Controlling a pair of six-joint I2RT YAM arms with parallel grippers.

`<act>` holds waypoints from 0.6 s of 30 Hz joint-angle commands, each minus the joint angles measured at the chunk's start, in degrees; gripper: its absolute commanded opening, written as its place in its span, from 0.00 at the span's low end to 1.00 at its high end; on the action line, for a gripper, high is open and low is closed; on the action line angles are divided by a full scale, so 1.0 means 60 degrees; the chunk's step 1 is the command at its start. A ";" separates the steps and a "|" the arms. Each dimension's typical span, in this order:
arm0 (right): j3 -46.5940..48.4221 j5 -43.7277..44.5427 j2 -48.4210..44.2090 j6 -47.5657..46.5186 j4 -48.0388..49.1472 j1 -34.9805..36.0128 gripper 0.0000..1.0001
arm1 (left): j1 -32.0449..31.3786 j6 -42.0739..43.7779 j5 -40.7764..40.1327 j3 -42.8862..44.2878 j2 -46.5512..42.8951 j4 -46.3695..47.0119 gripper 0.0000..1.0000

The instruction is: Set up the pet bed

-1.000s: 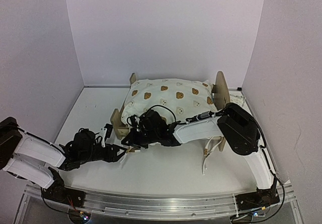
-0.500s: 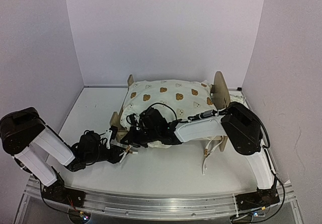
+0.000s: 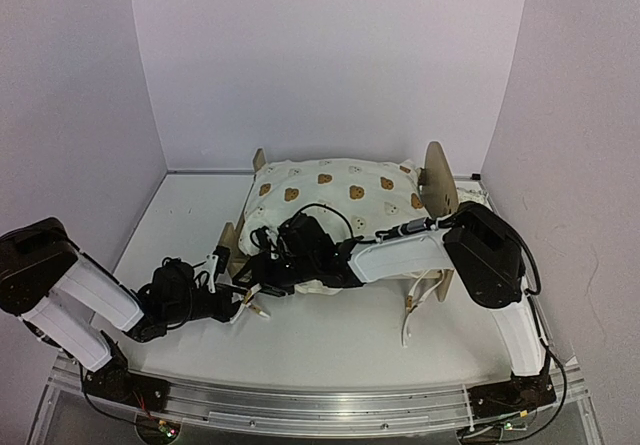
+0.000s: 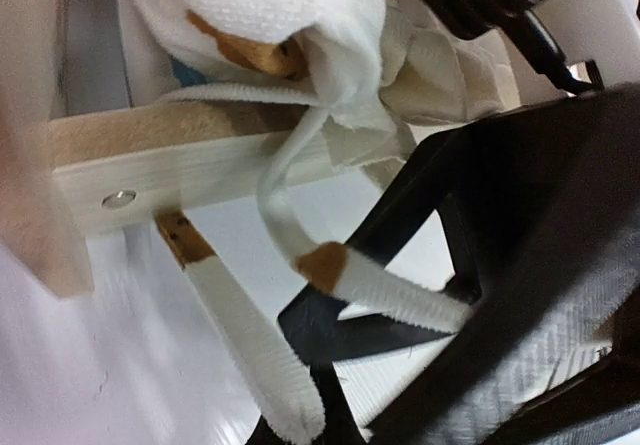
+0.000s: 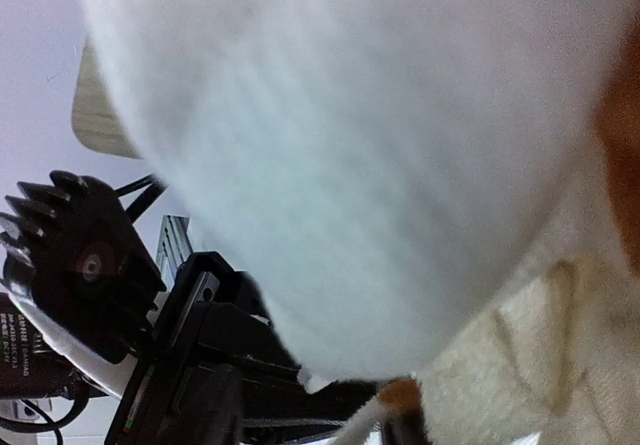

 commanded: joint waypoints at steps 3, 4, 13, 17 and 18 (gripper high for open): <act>-0.0470 -0.0335 -0.1222 -0.0559 -0.0758 0.0110 0.58 | -0.0101 -0.0921 0.0201 -0.0120 -0.2287 -0.2939 0.00; -0.0612 -0.0434 -0.1293 -0.0538 -0.0797 0.0115 0.58 | -0.0099 -0.0997 0.0182 -0.0128 -0.2655 -0.3444 0.00; -0.2019 -0.0643 -0.1606 -0.0566 -0.0822 0.0250 0.56 | -0.0156 -0.1920 0.0469 -0.0084 -0.4802 -0.6228 0.00; -0.2264 -0.0600 -0.1473 -0.0610 -0.0814 0.0301 0.42 | -0.0178 -0.1969 0.0969 0.0125 -0.4995 -0.6993 0.00; -0.2296 -0.0598 -0.1441 -0.0633 -0.0796 0.0324 0.39 | -0.0177 -0.1928 0.1172 0.0159 -0.4928 -0.7093 0.00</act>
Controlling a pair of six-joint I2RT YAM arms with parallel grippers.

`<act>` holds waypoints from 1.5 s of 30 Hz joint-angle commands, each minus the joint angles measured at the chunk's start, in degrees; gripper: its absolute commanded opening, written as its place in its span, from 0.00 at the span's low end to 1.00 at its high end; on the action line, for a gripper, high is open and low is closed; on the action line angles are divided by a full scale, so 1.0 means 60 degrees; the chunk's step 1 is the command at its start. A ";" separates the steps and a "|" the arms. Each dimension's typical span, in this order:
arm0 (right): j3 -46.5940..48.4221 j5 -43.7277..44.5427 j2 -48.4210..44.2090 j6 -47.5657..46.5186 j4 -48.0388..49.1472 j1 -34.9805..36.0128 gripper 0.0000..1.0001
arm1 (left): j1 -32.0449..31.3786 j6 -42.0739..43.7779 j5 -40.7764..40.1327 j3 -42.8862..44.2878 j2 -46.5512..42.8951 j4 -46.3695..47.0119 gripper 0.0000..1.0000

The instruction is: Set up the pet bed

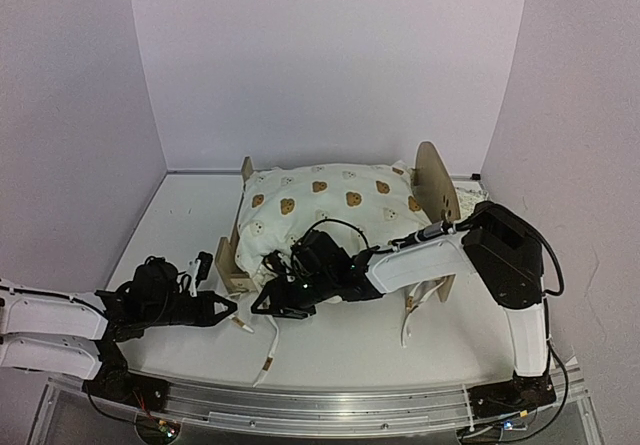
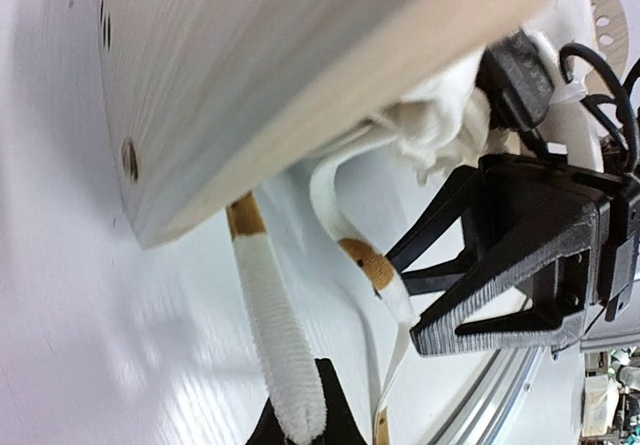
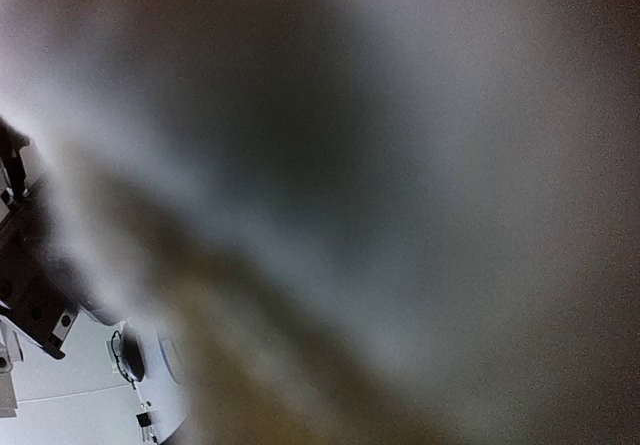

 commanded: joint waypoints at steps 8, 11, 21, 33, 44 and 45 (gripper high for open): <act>-0.0036 0.0213 -0.0268 -0.0593 -0.0092 0.0133 0.35 | -0.0660 -0.0530 0.1578 0.1197 -0.0120 -0.1794 0.00; 0.0174 0.0252 -0.0355 -0.0826 -0.0092 0.0130 0.43 | -0.0807 -0.0606 0.1375 0.1948 -0.0644 -0.2689 0.00; 0.0626 0.1129 -0.0681 -0.2052 -0.0136 0.0010 0.55 | -0.0825 -0.0025 0.0757 0.3429 -0.1132 -0.4518 0.00; 0.0614 0.0873 -0.0609 -0.2113 -0.0162 -0.0243 0.63 | -0.0824 -0.0250 0.0823 0.2944 -0.1127 -0.4272 0.00; -0.1034 0.0679 -0.1240 -0.1764 -0.0151 -0.0131 0.66 | -0.0827 -0.0947 0.1745 0.1273 -0.0320 -0.1641 0.00; -0.1105 0.0737 -0.1237 -0.1770 -0.0151 -0.0134 0.66 | -0.0826 -0.0952 0.1814 0.1271 -0.0176 -0.1506 0.00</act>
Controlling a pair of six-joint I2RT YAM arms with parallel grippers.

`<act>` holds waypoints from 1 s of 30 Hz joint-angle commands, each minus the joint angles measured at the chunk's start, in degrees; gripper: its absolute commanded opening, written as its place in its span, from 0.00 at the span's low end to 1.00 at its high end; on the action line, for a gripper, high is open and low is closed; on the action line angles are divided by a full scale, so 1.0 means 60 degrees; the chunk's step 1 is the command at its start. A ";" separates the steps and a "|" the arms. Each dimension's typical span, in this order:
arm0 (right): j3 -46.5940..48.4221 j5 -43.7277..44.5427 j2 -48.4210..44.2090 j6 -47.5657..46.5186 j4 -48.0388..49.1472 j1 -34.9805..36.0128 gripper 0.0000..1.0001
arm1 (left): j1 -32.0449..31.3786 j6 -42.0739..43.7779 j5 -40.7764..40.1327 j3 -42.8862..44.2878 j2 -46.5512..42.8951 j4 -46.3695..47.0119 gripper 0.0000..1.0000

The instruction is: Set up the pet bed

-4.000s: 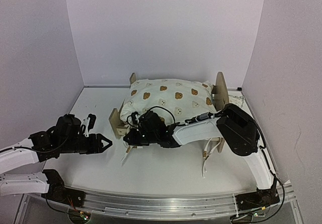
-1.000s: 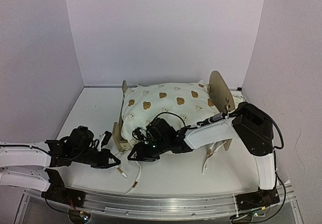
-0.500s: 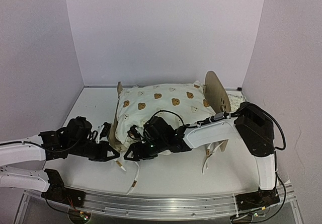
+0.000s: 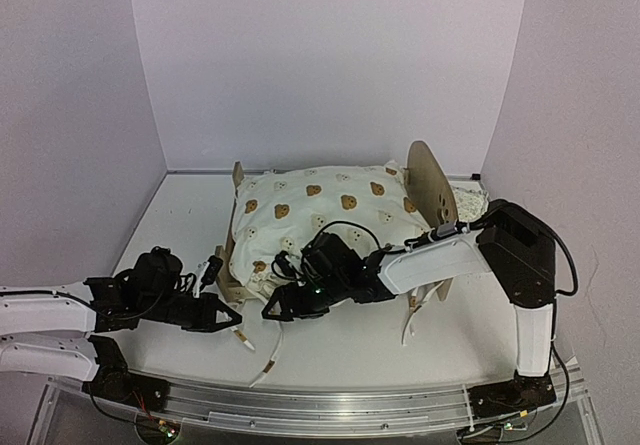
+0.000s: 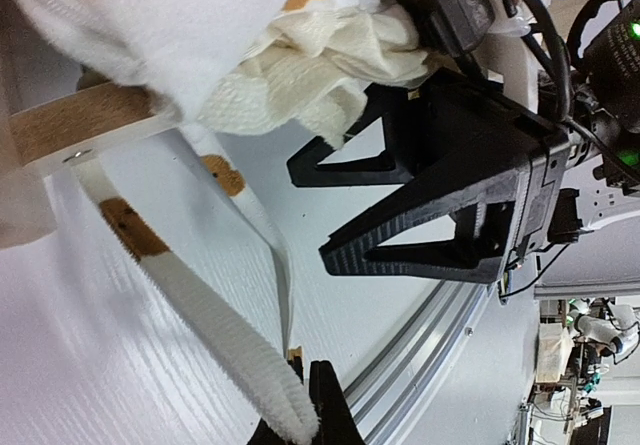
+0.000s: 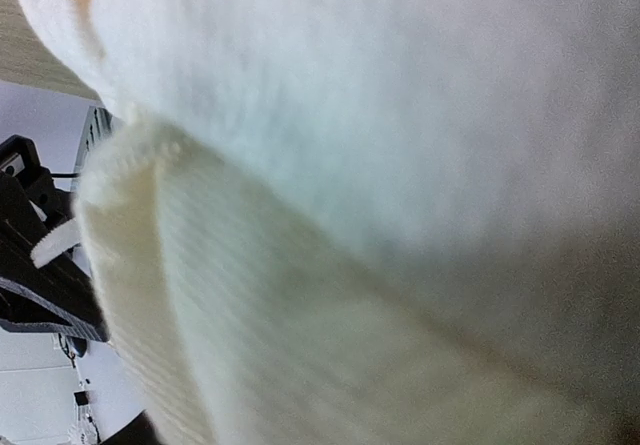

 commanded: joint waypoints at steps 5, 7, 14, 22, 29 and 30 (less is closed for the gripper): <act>-0.0494 0.0334 -0.0429 0.0069 0.0152 0.0108 0.62 | -0.0047 -0.0370 0.0680 -0.0346 0.1046 0.1566 0.04; -0.0532 0.0473 -0.0414 0.0011 0.0098 0.0255 0.61 | -0.0042 -0.0453 0.0650 -0.0550 0.1048 0.1577 0.08; -0.0179 0.1699 -0.0367 -0.0523 -0.0772 0.0989 0.59 | -0.0041 -0.0678 0.0477 -0.0953 0.0603 0.1369 0.48; 0.0390 0.2659 0.0126 -0.0750 -0.1298 0.1444 0.50 | -0.0041 -0.0656 0.0126 -0.0828 -0.0170 0.0400 0.66; 0.0981 0.3296 0.0641 -0.0913 -0.1942 0.1728 0.36 | -0.0042 -0.0633 -0.0230 -0.0713 -0.0591 -0.0626 0.66; 0.1036 0.3302 0.0717 -0.0888 -0.1942 0.1731 0.35 | -0.0042 -0.0633 -0.0260 -0.0696 -0.0623 -0.0725 0.66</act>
